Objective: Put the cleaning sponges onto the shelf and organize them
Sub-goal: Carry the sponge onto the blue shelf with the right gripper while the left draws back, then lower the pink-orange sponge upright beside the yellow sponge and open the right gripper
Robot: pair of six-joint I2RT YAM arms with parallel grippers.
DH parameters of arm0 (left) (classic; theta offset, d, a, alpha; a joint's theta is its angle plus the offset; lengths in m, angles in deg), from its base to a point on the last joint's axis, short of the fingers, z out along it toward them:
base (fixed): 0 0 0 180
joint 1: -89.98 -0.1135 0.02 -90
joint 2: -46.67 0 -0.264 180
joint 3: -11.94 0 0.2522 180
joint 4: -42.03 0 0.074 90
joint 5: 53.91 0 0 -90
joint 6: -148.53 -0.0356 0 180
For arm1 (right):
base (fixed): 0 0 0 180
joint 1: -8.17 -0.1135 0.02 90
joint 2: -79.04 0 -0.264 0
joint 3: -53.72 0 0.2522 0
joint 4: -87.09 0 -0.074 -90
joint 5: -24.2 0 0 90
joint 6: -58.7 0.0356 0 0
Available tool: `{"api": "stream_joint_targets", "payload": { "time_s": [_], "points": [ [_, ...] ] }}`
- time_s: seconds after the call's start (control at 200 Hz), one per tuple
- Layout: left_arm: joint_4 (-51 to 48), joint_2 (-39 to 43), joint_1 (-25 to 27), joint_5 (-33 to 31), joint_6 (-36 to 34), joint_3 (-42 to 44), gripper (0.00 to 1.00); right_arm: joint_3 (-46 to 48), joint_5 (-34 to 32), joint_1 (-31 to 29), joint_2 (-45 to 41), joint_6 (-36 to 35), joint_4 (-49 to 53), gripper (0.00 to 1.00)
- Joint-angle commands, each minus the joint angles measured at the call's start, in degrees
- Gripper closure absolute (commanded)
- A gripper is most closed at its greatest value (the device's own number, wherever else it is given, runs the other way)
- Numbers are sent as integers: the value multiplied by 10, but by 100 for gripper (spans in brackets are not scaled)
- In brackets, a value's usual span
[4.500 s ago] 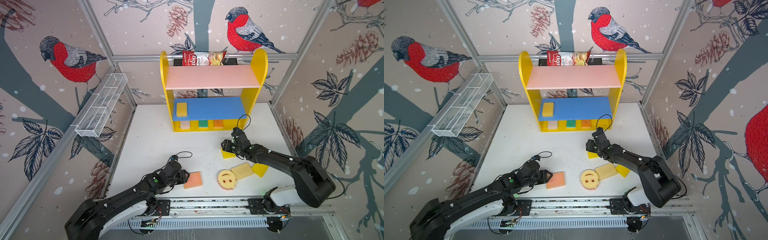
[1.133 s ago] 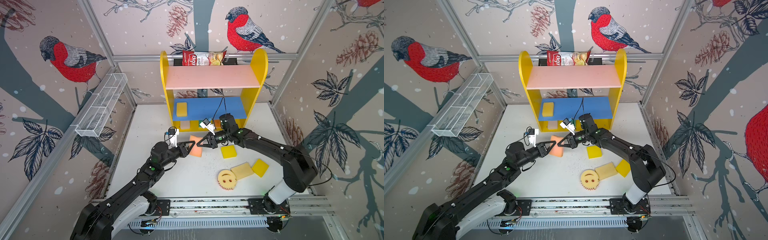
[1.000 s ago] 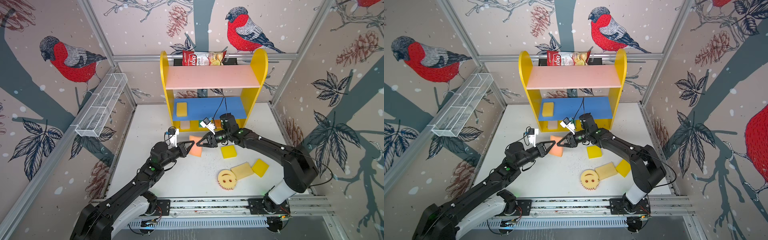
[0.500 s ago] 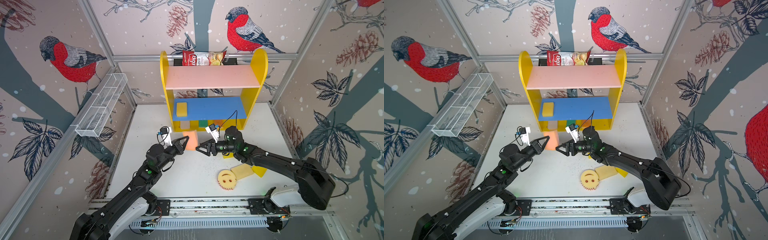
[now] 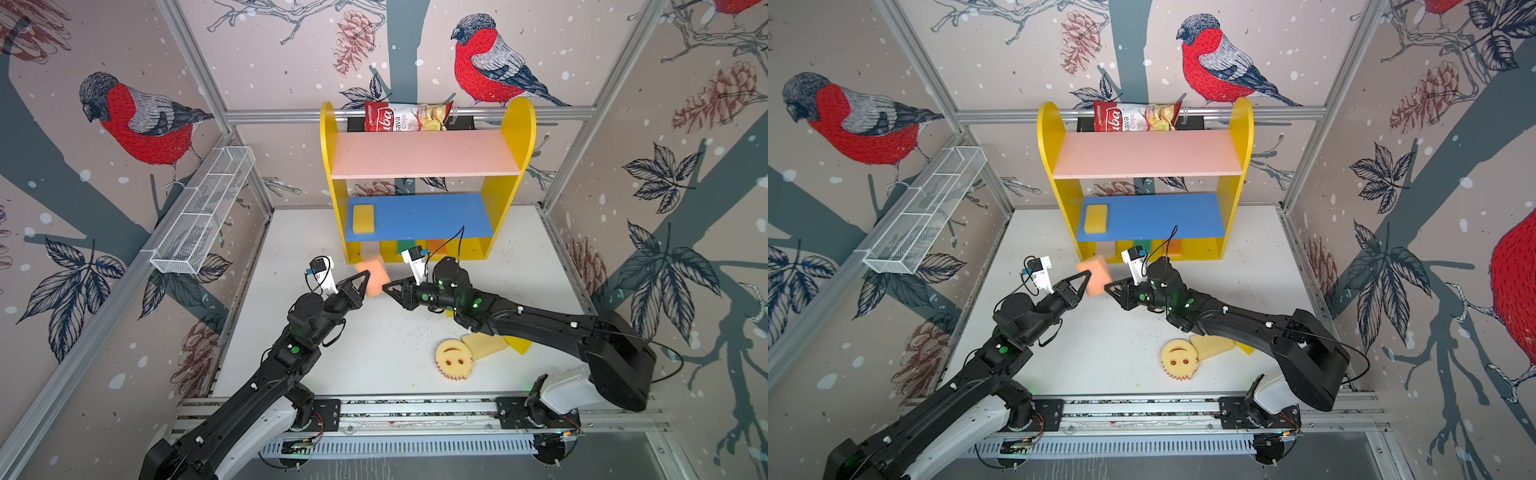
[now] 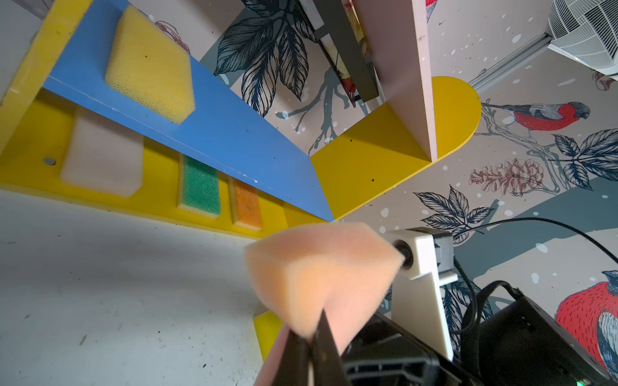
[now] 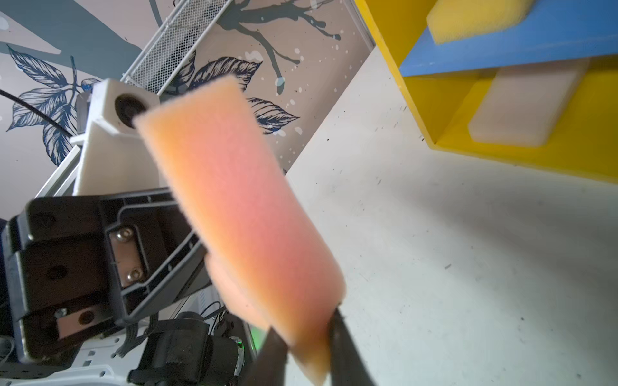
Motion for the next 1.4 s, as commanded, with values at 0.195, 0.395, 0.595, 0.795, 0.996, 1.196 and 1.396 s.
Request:
{"api": "stream_joint_targets", "payload": {
  "time_s": [0.195,0.395,0.595,0.795,0.996,1.196,1.396],
  "points": [
    [-130,88,-1,-75,-36,-10,15,-100,-13,129,21,-48,125,100],
    [-228,149,-1,-136,-52,-18,13,-212,34,184,119,-80,208,100],
    [-274,179,-1,-164,-58,-20,13,-292,64,210,196,-60,217,100],
    [-279,175,-1,-172,-59,-20,13,-365,68,216,257,-16,238,97],
    [-273,159,-1,-166,-59,-22,12,-405,53,222,299,34,277,94],
    [-277,155,-1,-164,-59,-23,13,-397,33,222,294,50,290,91],
    [-271,148,-1,-167,-61,-22,13,-395,26,227,295,64,286,84]
  ]
}}
